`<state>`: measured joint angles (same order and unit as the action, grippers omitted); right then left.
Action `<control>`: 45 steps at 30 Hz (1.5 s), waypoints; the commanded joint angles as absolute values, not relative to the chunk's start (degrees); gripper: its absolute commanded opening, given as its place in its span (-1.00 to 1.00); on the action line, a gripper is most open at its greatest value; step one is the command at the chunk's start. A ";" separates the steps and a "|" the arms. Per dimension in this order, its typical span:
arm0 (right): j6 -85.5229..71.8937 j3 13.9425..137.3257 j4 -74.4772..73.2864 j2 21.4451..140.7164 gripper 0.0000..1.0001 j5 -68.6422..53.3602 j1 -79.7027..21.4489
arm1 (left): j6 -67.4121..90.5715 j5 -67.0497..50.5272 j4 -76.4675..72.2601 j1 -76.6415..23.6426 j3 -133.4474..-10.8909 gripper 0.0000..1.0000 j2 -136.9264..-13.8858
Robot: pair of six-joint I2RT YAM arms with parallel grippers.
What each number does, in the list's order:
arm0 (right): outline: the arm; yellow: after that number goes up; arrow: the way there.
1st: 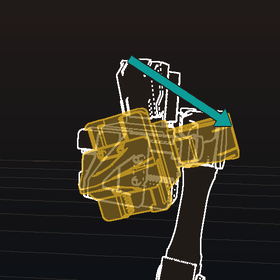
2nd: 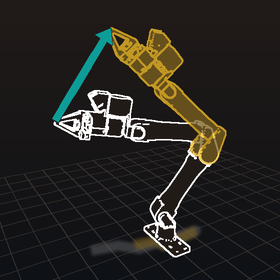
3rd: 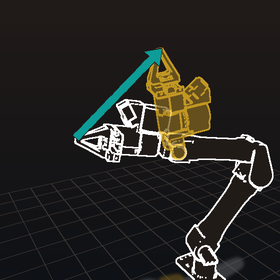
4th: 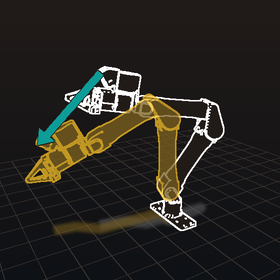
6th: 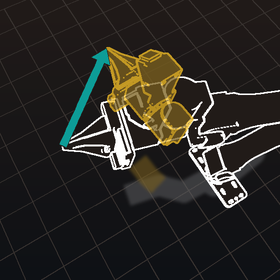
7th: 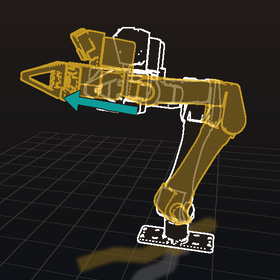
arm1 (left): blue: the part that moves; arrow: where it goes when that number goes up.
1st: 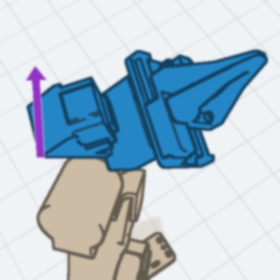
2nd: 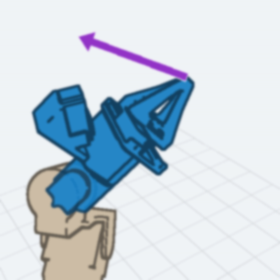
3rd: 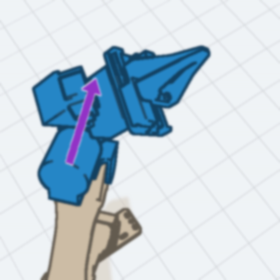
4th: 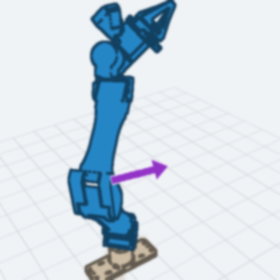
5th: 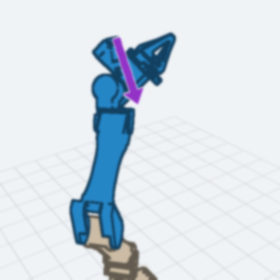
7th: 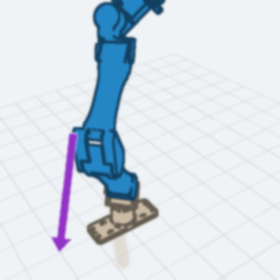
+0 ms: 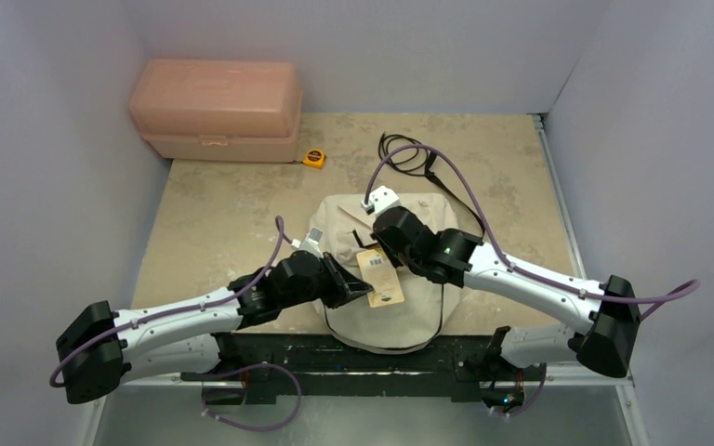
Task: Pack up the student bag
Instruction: Place the personal item in the student bag.
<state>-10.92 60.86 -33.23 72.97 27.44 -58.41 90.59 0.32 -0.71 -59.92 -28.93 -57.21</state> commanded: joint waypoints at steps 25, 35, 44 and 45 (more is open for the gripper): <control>-17.96 67.28 -35.70 73.12 -1.00 22.40 -58.45 | 103.52 30.58 -14.25 -60.56 -40.55 -1.00 -77.15; -17.42 66.57 -34.39 71.09 -1.00 19.32 -58.37 | 102.69 39.88 -3.83 -61.26 -36.06 -1.00 -70.42; -17.17 68.17 -35.93 70.08 -1.00 18.00 -58.35 | 98.72 36.95 -14.80 -60.73 -41.04 -1.00 -80.65; -17.08 68.16 -36.22 70.20 -1.00 18.18 -58.36 | 98.10 36.01 -16.32 -60.73 -41.19 -1.00 -81.50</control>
